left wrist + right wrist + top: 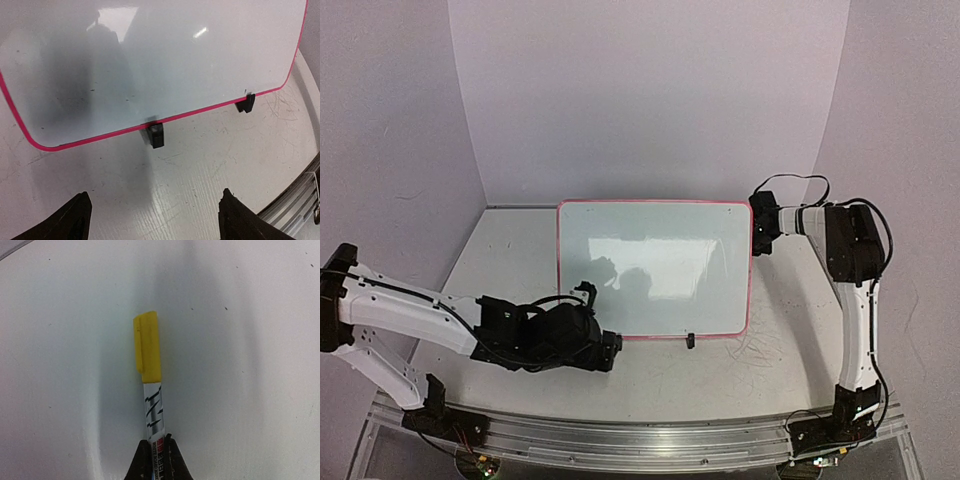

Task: Write a sentence on the whiteboard
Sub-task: Pick up the whiteboard marker from the corner of the board.

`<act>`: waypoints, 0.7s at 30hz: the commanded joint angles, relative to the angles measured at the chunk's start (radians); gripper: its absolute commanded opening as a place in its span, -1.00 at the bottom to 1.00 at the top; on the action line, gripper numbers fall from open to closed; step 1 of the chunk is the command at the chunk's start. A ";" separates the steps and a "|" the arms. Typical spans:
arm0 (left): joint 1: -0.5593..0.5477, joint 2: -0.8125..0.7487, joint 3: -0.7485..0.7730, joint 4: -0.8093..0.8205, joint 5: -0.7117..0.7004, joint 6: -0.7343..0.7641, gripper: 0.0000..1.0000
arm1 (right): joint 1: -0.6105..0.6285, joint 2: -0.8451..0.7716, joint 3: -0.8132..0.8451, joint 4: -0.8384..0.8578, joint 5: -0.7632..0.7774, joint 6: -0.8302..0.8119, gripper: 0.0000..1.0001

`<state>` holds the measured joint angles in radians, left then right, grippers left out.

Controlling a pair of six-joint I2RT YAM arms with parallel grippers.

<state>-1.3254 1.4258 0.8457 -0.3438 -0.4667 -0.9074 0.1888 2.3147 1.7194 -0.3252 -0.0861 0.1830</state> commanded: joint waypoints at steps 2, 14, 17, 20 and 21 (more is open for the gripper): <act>0.151 -0.248 -0.102 0.001 0.064 0.019 0.82 | -0.040 -0.181 -0.143 0.015 0.064 0.029 -1.00; 0.857 -0.427 -0.341 0.443 0.863 0.259 0.83 | -0.076 -0.743 -0.485 0.040 0.152 0.050 -1.00; 0.870 -0.386 -0.305 0.477 0.897 0.293 0.80 | -0.076 -0.903 -0.555 0.034 0.099 0.029 -1.00; 0.870 -0.393 -0.251 0.401 0.802 0.314 0.83 | -0.061 -1.076 -0.602 0.025 -0.035 0.006 -1.00; 0.870 -0.391 -0.219 0.351 0.763 0.318 0.86 | -0.046 -1.121 -0.611 0.026 -0.099 -0.002 -1.00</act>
<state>-0.4594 1.0518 0.5176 0.0041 0.3051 -0.6519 0.1125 1.3662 1.1551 -0.2949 -0.0088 0.2110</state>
